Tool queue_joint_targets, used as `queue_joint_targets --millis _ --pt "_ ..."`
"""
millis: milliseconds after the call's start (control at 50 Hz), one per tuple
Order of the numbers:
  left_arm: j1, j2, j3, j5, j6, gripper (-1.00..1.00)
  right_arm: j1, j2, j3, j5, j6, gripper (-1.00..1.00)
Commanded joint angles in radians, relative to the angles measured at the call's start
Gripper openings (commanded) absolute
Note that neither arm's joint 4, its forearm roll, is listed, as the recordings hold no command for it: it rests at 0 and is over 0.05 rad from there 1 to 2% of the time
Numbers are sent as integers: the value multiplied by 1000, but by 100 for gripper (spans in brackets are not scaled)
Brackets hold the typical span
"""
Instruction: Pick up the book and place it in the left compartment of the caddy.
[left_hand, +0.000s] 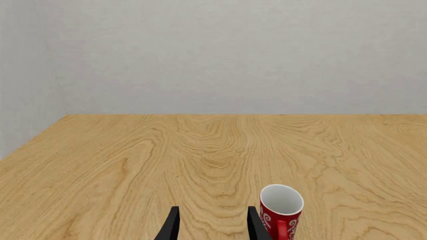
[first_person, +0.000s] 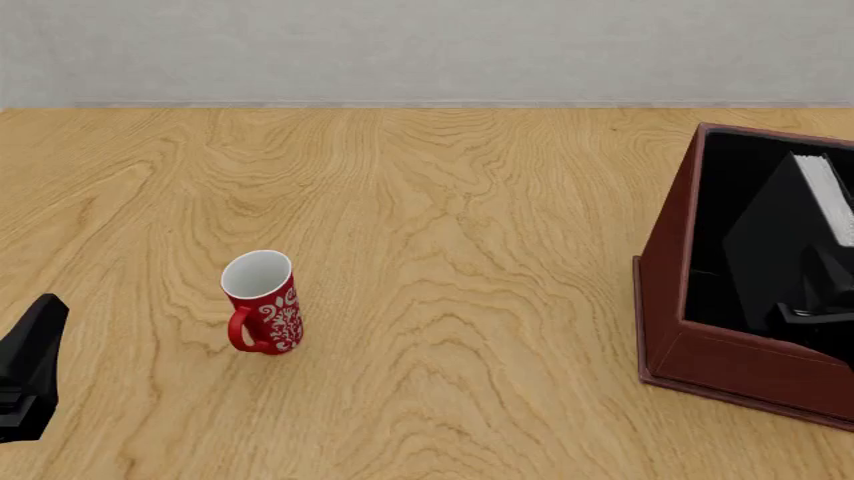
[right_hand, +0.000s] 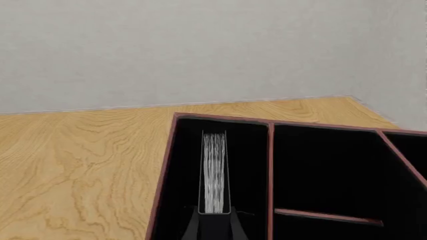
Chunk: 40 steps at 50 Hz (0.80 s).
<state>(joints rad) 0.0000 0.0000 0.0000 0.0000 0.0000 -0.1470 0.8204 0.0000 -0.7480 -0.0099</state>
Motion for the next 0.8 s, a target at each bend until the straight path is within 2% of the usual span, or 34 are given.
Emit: queue_joint_targets --millis 20,800 --pt "0 0 0 0 0 100 -3 47 -1 -50 18 -100" --pt "0 0 0 0 0 100 7 223 -1 -187 31 -100"
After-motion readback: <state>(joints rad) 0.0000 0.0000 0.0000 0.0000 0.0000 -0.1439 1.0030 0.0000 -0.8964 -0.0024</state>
